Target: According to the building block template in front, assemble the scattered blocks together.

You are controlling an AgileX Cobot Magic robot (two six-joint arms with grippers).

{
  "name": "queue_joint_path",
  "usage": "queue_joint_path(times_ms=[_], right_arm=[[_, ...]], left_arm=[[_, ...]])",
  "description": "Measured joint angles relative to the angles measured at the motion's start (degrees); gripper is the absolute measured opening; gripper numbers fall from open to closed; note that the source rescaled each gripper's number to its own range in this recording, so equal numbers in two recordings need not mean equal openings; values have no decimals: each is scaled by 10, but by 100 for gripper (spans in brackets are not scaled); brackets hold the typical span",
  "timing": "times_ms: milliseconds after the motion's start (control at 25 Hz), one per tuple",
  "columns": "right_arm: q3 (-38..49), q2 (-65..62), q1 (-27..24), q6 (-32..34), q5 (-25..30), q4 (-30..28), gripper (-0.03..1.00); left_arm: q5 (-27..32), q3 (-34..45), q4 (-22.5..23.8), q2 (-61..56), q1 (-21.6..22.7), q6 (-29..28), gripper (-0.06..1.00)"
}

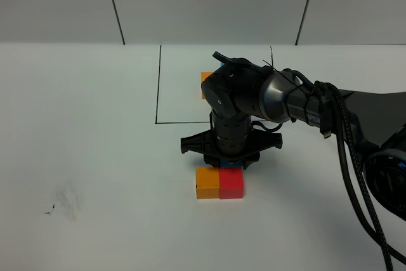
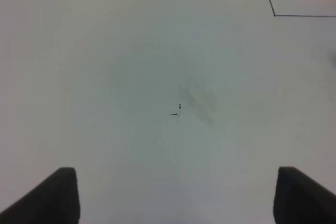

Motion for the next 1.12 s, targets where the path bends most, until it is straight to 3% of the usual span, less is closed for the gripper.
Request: queue_joint_path(times_ms=[600,920,1120], right_arm=[[-1,0,0,13,3,-4,22],[0,5,0,6,0,-30,56],[0,-19,0,2,0,-78,82]], left_arm=[[0,0,0,0,0,0,64],[0,0,0,0,0,0,64],[0,0,0,0,0,0,64]])
